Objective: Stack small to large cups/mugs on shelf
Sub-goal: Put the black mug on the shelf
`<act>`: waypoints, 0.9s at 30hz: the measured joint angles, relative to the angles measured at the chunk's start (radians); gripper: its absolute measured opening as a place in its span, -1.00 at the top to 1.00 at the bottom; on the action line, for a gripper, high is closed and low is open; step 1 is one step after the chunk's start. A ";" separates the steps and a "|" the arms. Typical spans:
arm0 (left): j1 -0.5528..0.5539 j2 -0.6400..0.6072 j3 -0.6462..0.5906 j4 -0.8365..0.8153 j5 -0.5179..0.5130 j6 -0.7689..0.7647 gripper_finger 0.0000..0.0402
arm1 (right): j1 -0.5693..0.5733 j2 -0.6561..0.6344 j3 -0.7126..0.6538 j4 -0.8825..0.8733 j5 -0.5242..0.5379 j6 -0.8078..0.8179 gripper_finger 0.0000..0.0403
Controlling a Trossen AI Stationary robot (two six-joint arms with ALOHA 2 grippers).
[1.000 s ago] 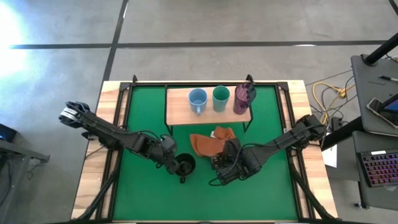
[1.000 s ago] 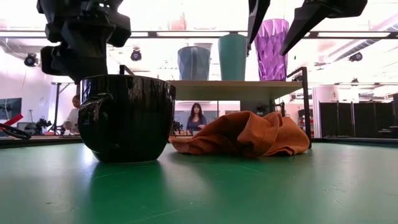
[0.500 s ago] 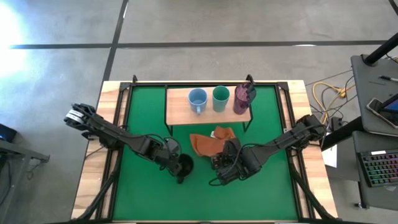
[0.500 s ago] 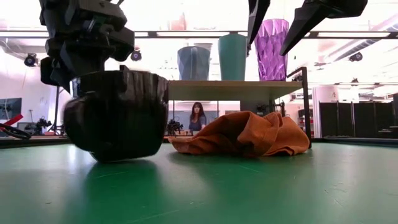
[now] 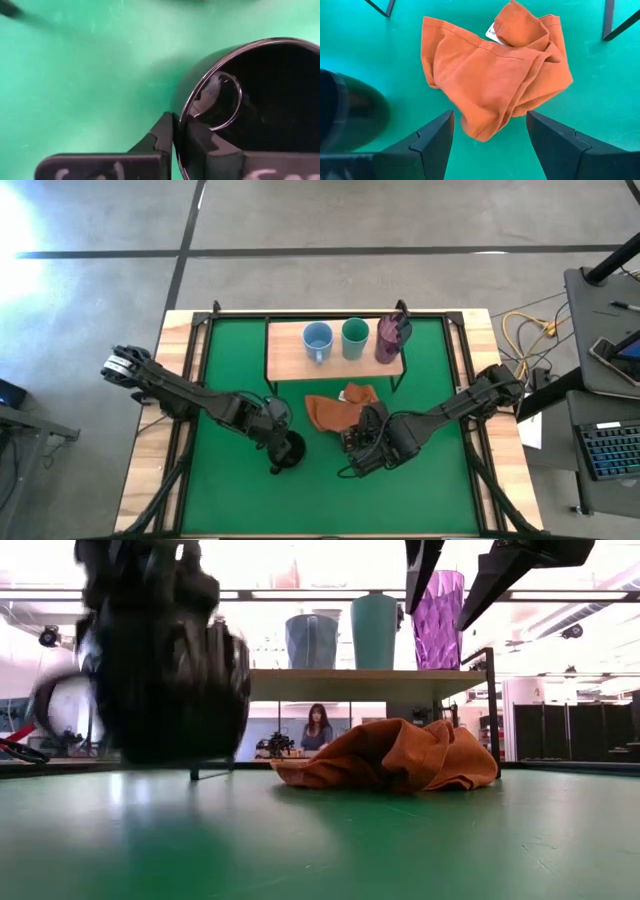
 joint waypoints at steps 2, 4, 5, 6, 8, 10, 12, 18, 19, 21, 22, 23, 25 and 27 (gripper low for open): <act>0.018 -0.041 0.061 -0.074 -0.006 0.018 0.98 | 0.000 0.000 0.000 -0.007 0.000 0.000 -0.20; 0.038 -0.081 0.139 -0.160 -0.033 0.033 0.98 | 0.000 0.000 0.000 -0.012 0.000 -0.002 -0.20; 0.049 -0.101 0.176 -0.205 -0.057 0.048 0.99 | 0.000 0.000 0.000 -0.013 0.000 -0.003 -0.20; 0.063 -0.117 0.214 -0.256 -0.079 0.059 0.99 | 0.000 0.000 0.000 -0.013 0.001 -0.003 -0.20; 0.098 -0.136 0.290 -0.331 -0.120 0.082 0.99 | 0.000 0.000 0.000 -0.015 0.004 -0.006 -0.20; 0.139 -0.146 0.363 -0.399 -0.165 0.105 0.99 | 0.000 0.000 0.000 -0.017 0.023 -0.013 -0.20; 0.193 -0.150 0.419 -0.485 -0.197 0.140 0.99 | 0.000 0.000 0.000 -0.019 0.039 -0.014 -0.20; 0.392 -0.143 0.515 -0.556 -0.189 0.261 0.99 | -0.002 0.000 0.000 -0.039 0.060 0.013 -0.20; 0.424 -0.143 0.522 -0.570 -0.179 0.279 0.99 | -0.002 0.000 0.000 -0.048 0.063 0.022 -0.20; 0.490 -0.139 0.537 -0.574 -0.147 0.315 0.99 | -0.002 -0.005 0.000 -0.069 0.083 0.051 -0.20; 0.521 -0.136 0.543 -0.570 -0.126 0.324 0.99 | -0.002 -0.010 0.000 -0.087 0.095 0.071 -0.20; 0.550 -0.134 0.546 -0.570 -0.105 0.331 0.99 | -0.003 -0.015 0.000 -0.103 0.109 0.095 -0.20; 0.597 -0.133 0.547 -0.583 -0.082 0.336 0.99 | -0.004 -0.031 0.000 -0.136 0.135 0.136 -0.20; 0.631 -0.127 0.551 -0.584 -0.070 0.338 0.99 | -0.007 -0.043 0.000 -0.159 0.162 0.149 -0.20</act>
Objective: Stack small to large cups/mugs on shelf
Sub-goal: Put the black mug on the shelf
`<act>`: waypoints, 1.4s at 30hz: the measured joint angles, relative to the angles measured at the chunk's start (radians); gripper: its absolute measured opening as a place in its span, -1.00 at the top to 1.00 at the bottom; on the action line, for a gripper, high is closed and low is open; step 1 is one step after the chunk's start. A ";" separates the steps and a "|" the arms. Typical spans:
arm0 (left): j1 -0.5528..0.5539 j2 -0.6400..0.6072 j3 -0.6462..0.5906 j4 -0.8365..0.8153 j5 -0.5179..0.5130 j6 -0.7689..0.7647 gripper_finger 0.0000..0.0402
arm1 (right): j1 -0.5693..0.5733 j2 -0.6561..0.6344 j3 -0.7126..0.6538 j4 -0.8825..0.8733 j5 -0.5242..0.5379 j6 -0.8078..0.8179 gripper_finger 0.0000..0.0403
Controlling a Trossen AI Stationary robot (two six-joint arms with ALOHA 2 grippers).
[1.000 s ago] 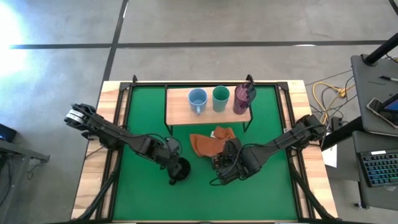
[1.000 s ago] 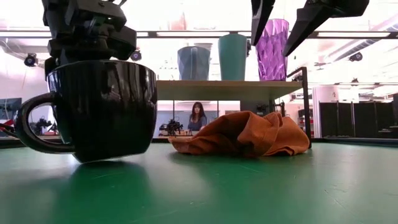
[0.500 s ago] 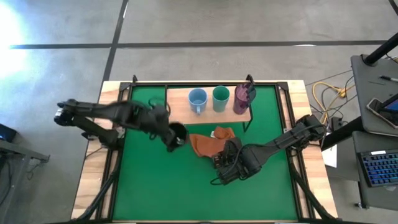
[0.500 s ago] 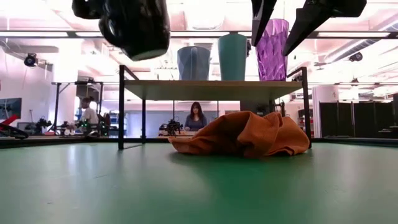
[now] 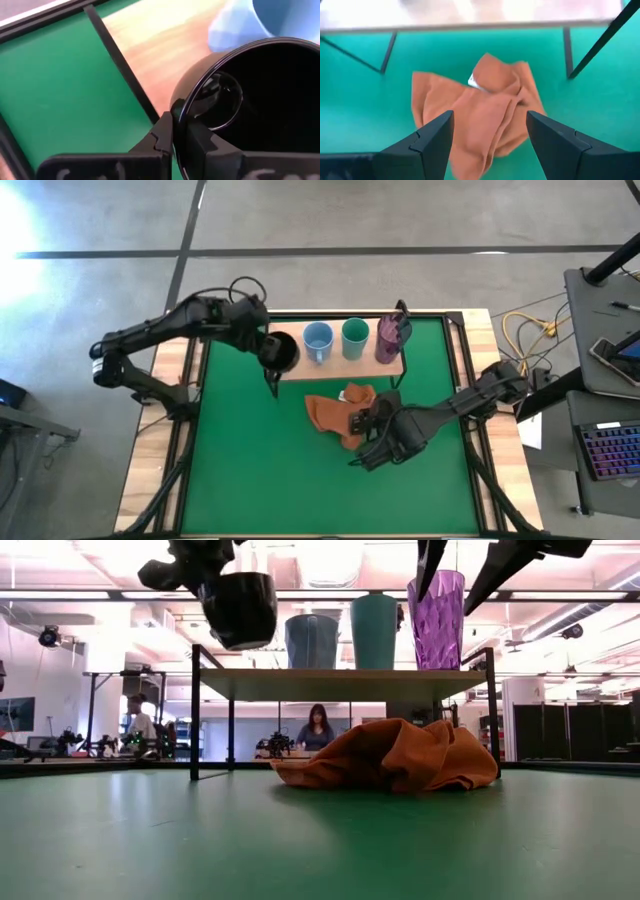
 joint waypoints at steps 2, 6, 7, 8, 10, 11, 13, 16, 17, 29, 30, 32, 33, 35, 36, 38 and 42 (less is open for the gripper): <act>0.024 0.011 0.006 0.011 0.003 0.001 0.99 | -0.002 -0.010 0.000 -0.022 0.023 0.006 -0.20; 0.056 0.043 0.007 0.005 0.011 0.000 0.99 | -0.016 -0.029 0.001 -0.039 0.051 -0.019 -0.20; 0.063 0.054 0.007 0.007 0.012 0.000 0.99 | -0.022 -0.033 0.001 -0.037 0.052 -0.037 -0.20; 0.069 0.064 0.007 0.010 0.012 -0.001 0.99 | -0.028 -0.035 0.001 -0.037 0.052 -0.056 -0.20; 0.084 0.085 0.007 0.009 0.017 -0.001 0.99 | -0.041 -0.037 0.001 -0.037 0.052 -0.088 -0.20; 0.092 0.095 0.007 0.009 0.018 -0.001 0.99 | -0.046 -0.038 0.001 -0.037 0.053 -0.102 -0.20; 0.110 0.113 0.013 0.006 0.017 -0.001 0.99 | -0.057 -0.040 0.001 -0.037 0.054 -0.121 -0.20; 0.135 0.133 0.031 0.008 0.018 -0.003 0.99 | -0.069 -0.042 0.000 -0.036 0.053 -0.145 -0.20; 0.143 0.136 0.038 0.007 0.019 -0.002 0.99 | -0.071 -0.042 0.000 -0.036 0.051 -0.161 -0.20; 0.172 0.135 0.072 -0.071 0.031 -0.083 0.97 | -0.088 -0.057 0.000 -0.038 0.049 -0.273 -0.20; 0.164 0.135 0.072 -0.074 0.029 -0.085 0.96 | -0.091 -0.060 0.000 -0.039 0.049 -0.283 -0.20; 0.151 0.135 0.072 -0.079 0.030 -0.105 0.96 | -0.096 -0.065 0.000 -0.039 0.050 -0.300 -0.20; 0.145 0.135 0.072 -0.081 0.029 -0.109 0.96 | -0.099 -0.066 0.000 -0.040 0.051 -0.307 -0.20; 0.138 0.135 0.073 -0.084 0.030 -0.111 0.96 | -0.101 -0.068 0.000 -0.040 0.053 -0.323 -0.20; 0.134 0.135 0.073 -0.084 0.028 -0.118 0.96 | -0.101 -0.068 0.000 -0.040 0.054 -0.330 -0.20; 0.132 0.135 0.070 -0.082 0.026 -0.133 0.96 | -0.101 -0.068 0.000 -0.040 0.055 -0.333 -0.20; 0.131 0.135 0.062 -0.078 0.029 -0.135 0.95 | -0.100 -0.068 0.000 -0.040 0.054 -0.335 -0.20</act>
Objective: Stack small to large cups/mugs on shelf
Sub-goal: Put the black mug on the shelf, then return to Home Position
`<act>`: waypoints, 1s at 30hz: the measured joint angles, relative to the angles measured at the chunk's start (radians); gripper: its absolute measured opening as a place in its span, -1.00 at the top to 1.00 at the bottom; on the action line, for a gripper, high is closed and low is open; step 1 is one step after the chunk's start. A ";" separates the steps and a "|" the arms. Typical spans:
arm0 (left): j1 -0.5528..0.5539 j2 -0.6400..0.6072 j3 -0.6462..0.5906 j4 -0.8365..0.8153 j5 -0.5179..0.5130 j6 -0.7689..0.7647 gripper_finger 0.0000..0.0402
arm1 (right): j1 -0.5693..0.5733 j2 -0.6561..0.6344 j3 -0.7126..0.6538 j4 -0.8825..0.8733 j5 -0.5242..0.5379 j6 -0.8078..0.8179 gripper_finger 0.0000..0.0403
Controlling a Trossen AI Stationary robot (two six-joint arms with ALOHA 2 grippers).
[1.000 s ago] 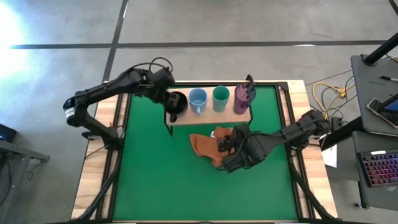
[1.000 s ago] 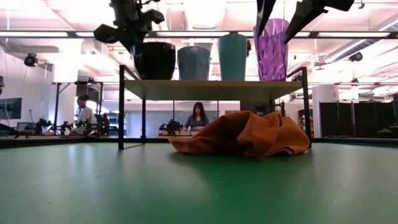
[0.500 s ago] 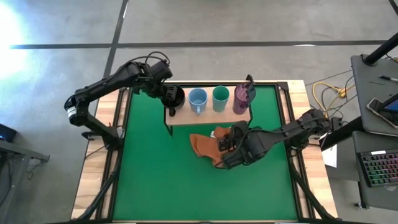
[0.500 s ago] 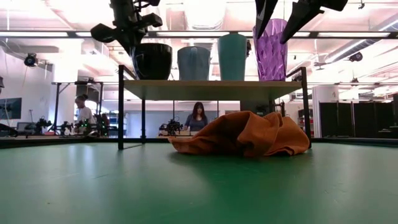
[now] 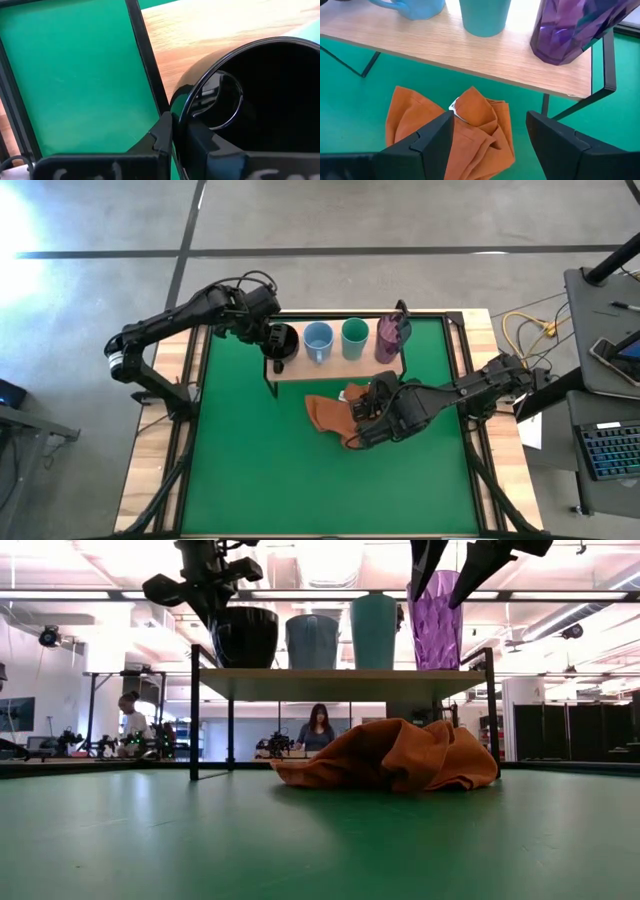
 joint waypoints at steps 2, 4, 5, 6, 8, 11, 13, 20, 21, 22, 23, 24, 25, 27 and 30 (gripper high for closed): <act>0.000 0.000 0.000 0.001 0.000 0.000 0.95 | 0.000 0.000 0.000 0.000 -0.004 -0.001 -0.20; 0.000 0.000 0.000 0.004 -0.001 0.000 0.95 | 0.000 0.000 0.000 0.000 -0.004 -0.002 -0.20; 0.000 0.000 -0.001 0.005 0.000 0.000 0.95 | 0.000 0.000 0.000 0.000 -0.005 -0.006 -0.20; 0.000 0.000 -0.001 0.005 0.001 0.000 0.95 | 0.000 0.000 0.000 0.000 -0.005 -0.009 -0.20; 0.000 0.000 -0.004 0.006 0.007 0.000 0.95 | 0.000 0.000 0.000 0.000 -0.006 -0.017 -0.20; -0.001 0.000 -0.019 0.017 0.012 0.000 0.95 | 0.000 0.000 0.000 0.000 -0.006 -0.019 -0.20; -0.001 0.000 -0.033 0.030 0.014 -0.001 0.95 | 0.000 0.000 0.000 0.000 -0.006 -0.020 -0.20; -0.002 0.000 -0.058 0.061 0.007 0.000 0.87 | 0.000 0.000 0.000 0.000 -0.006 -0.039 -0.20; -0.002 0.000 -0.059 0.071 0.005 0.003 0.83 | 0.000 0.000 0.000 0.000 -0.006 -0.043 -0.20; -0.002 0.000 -0.059 0.082 0.004 0.005 0.79 | 0.000 0.000 0.000 0.000 -0.006 -0.044 -0.20; -0.002 0.000 -0.059 0.084 0.004 0.007 0.75 | 0.000 0.000 0.000 0.000 -0.006 -0.045 -0.20; -0.002 0.000 -0.059 0.084 0.004 0.007 0.71 | 0.000 0.000 0.000 0.000 -0.006 -0.046 -0.20; -0.002 0.000 -0.059 0.084 0.004 0.007 0.66 | 0.000 0.000 0.000 0.000 -0.006 -0.046 -0.20; -0.002 0.000 -0.059 0.084 0.004 0.007 0.57 | 0.000 0.000 0.000 0.000 -0.006 -0.051 -0.20; -0.002 -0.002 -0.054 0.084 0.022 0.005 0.46 | 0.000 0.000 0.000 0.000 -0.006 -0.053 -0.20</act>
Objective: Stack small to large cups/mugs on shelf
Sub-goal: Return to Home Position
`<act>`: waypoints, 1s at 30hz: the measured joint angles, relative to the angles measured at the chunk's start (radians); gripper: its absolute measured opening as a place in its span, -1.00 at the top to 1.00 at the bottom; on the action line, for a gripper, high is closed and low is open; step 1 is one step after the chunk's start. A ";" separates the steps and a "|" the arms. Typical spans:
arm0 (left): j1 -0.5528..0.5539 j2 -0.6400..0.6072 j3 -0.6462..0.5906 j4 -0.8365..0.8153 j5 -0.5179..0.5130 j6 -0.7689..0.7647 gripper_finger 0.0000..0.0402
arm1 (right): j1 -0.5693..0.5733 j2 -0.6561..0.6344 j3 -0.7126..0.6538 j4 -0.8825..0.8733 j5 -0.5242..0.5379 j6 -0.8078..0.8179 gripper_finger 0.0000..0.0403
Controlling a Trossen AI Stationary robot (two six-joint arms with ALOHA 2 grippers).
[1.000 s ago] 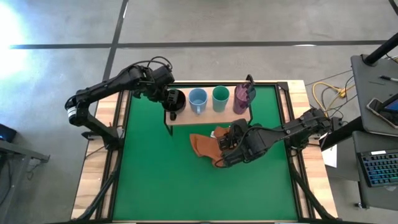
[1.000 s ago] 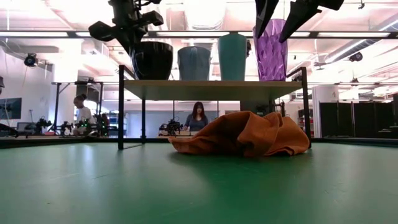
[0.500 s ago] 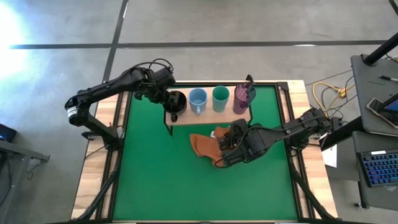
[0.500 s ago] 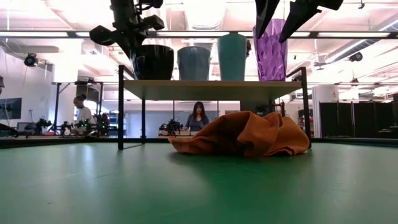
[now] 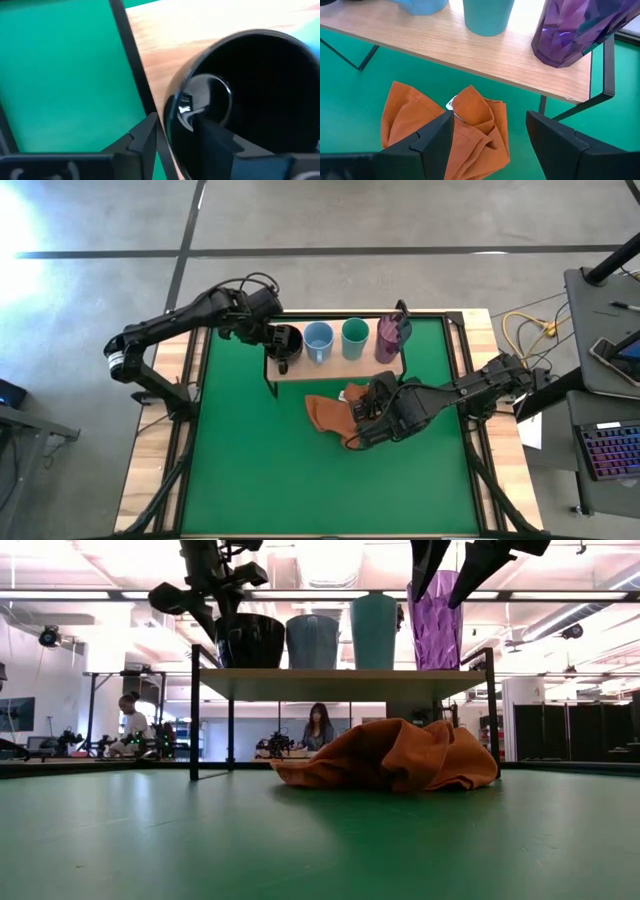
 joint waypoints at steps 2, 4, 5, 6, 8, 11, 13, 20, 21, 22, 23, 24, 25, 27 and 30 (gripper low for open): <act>-0.002 -0.010 0.010 -0.002 0.010 0.004 0.41 | 0.000 0.000 0.000 0.000 0.000 0.000 -0.20; -0.011 -0.037 0.020 -0.002 0.013 0.018 0.37 | 0.000 0.000 0.000 0.000 0.000 -0.001 -0.20; -0.023 -0.054 0.031 -0.007 0.013 0.026 0.37 | 0.000 0.000 0.000 0.000 0.001 -0.004 -0.20; -0.040 -0.074 0.043 -0.005 0.013 0.041 0.37 | 0.000 -0.003 0.000 0.000 0.008 -0.009 -0.20; -0.084 -0.124 0.073 -0.003 0.014 0.078 0.37 | -0.003 -0.010 0.013 -0.006 0.032 -0.049 -0.20; -0.148 -0.218 0.115 0.000 0.007 0.129 0.37 | -0.020 -0.043 0.133 -0.023 0.101 -0.229 -0.20; -0.165 -0.282 0.128 0.001 0.004 0.176 0.36 | -0.024 -0.080 0.236 -0.018 0.132 -0.321 -0.20; -0.288 -0.507 0.031 0.212 0.056 0.308 0.36 | 0.046 -0.127 0.459 0.108 0.200 -0.497 -0.20; -0.321 -0.543 -0.010 0.300 0.111 0.344 0.36 | 0.072 -0.129 0.470 0.181 0.203 -0.658 -0.20; -0.350 -0.579 -0.058 0.410 0.153 0.360 0.36 | 0.099 -0.131 0.473 0.269 0.187 -0.827 -0.20; -0.375 -0.616 -0.120 0.539 0.200 0.385 0.36 | 0.123 -0.132 0.472 0.369 0.160 -0.977 -0.20; -0.396 -0.650 -0.191 0.659 0.238 0.417 0.36 | 0.135 -0.128 0.463 0.481 0.136 -1.082 -0.20; -0.413 -0.689 -0.269 0.778 0.281 0.450 0.36 | 0.138 -0.126 0.449 0.584 0.097 -1.162 -0.20; -0.435 -0.777 -0.436 1.035 0.383 0.496 0.36 | 0.124 -0.130 0.405 0.745 -0.034 -1.277 -0.20; -0.441 -0.915 -0.688 1.319 0.480 0.511 0.36 | 0.065 -0.144 0.290 1.000 -0.232 -1.382 -0.20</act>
